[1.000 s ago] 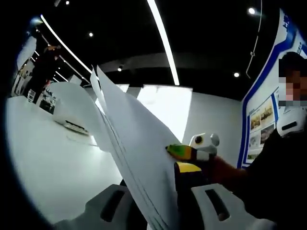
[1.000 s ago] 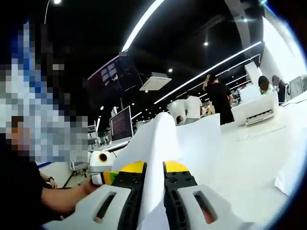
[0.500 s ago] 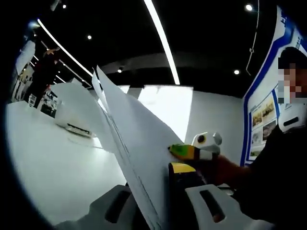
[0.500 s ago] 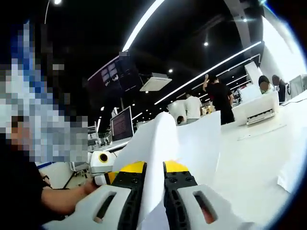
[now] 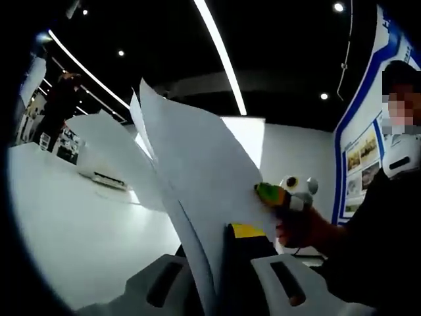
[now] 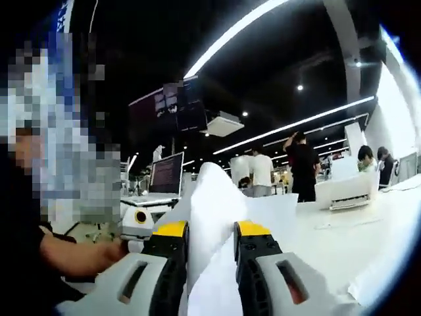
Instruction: Organize the stack of printing papers by aligning and flattening the scattered papers on the table
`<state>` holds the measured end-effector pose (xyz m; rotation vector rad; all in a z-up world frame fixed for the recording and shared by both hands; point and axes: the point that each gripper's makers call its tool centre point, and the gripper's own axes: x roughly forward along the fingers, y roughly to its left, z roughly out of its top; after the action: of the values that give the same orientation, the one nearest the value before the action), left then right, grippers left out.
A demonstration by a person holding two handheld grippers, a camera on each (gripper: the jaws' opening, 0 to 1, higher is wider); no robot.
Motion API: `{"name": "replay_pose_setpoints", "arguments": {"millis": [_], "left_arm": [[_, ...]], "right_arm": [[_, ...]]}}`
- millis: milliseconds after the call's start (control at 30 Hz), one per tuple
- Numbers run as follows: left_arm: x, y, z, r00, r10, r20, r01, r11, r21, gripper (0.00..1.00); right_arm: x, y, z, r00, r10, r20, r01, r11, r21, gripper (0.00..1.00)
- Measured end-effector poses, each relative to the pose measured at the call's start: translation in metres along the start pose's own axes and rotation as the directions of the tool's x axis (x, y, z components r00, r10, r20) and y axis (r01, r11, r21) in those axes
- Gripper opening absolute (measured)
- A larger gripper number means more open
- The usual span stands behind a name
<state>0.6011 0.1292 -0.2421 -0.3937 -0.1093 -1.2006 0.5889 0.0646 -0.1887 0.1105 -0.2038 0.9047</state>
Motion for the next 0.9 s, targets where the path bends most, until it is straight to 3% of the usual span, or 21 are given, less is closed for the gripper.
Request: {"name": "replay_pose_setpoints", "arguments": {"millis": [133, 267, 567, 633, 767, 900], "left_arm": [[0.000, 0.000, 0.000, 1.000, 0.003, -0.002, -0.003, 1.000, 0.003, 0.08], [0.000, 0.000, -0.001, 1.000, 0.006, -0.004, -0.006, 1.000, 0.001, 0.08], [0.000, 0.000, -0.001, 1.000, 0.003, -0.002, -0.003, 1.000, 0.003, 0.08], [0.000, 0.000, -0.002, 1.000, 0.002, -0.003, -0.002, 1.000, 0.003, 0.08], [0.001, 0.001, -0.002, 1.000, 0.003, -0.004, -0.003, 1.000, 0.007, 0.08], [0.001, 0.000, -0.002, 1.000, 0.004, -0.004, -0.004, 1.000, 0.015, 0.08]], "right_arm": [[-0.013, -0.003, 0.025, 0.999, -0.023, 0.045, 0.027, 0.995, -0.093, 0.27], [-0.021, -0.010, 0.031, 0.998, -0.045, 0.040, 0.049, 0.992, -0.116, 0.29], [-0.022, -0.016, 0.018, 0.998, -0.065, 0.006, 0.066, 0.993, -0.099, 0.31], [-0.019, -0.012, 0.017, 0.999, -0.052, 0.004, 0.052, 0.994, -0.095, 0.29], [0.003, 0.008, 0.008, 0.998, 0.063, -0.013, -0.063, 0.997, -0.035, 0.26], [0.024, 0.007, -0.004, 0.995, 0.095, -0.034, -0.096, 0.995, -0.026, 0.26]]}}
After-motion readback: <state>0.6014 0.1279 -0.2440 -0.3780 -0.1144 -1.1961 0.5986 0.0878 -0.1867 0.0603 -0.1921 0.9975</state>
